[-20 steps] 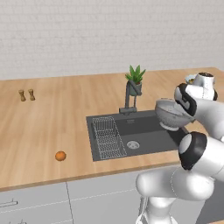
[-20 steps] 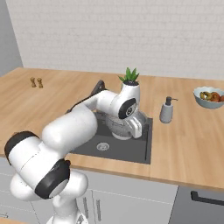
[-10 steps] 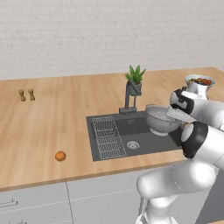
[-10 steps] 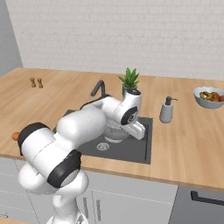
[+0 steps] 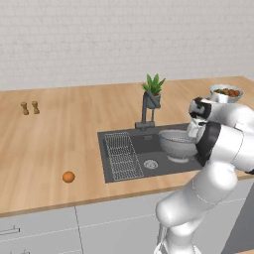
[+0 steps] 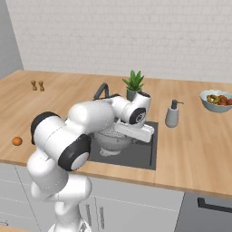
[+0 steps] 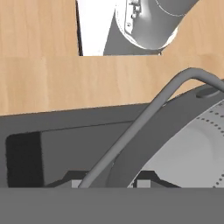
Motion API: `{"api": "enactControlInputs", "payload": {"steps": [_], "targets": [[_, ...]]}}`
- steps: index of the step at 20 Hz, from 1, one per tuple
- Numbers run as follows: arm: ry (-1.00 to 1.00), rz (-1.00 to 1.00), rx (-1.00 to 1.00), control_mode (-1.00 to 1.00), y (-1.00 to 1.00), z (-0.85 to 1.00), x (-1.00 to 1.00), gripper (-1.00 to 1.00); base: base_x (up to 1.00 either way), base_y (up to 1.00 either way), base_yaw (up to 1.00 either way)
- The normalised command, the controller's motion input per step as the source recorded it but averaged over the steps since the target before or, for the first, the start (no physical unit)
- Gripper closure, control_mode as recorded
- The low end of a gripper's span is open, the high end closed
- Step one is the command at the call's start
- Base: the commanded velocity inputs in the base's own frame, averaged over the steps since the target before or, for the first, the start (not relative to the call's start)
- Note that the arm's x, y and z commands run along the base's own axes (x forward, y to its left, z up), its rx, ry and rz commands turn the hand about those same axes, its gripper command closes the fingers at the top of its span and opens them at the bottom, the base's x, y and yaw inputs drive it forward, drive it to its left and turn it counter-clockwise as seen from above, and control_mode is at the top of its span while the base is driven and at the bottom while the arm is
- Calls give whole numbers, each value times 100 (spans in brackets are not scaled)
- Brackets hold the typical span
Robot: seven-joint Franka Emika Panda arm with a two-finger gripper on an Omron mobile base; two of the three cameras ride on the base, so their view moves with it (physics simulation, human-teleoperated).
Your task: Put the colander in the sink, put the tangerine in the colander, and turn on the sink faucet and pour water over the colander.
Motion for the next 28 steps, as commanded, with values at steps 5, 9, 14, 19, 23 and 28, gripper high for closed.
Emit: {"api": "enactControlInputs", "payload": {"steps": [5, 9, 14, 19, 23, 28], "targets": [[-3, 37, 0, -100, 3, -25, 16, 100, 0, 0, 0], [0, 31, 0, -100, 16, -27, 18, 100, 0, 0, 0], [-2, 24, 1, -100, 15, -16, 27, 100, 0, 0, 0], [-5, 18, 1, -100, 7, -21, 17, 100, 0, 0, 0], [-4, 13, 11, -100, 0, -21, 14, 100, 0, 0, 0], [-1, 11, 21, -100, -13, -19, 13, 100, 0, 0, 0]]}}
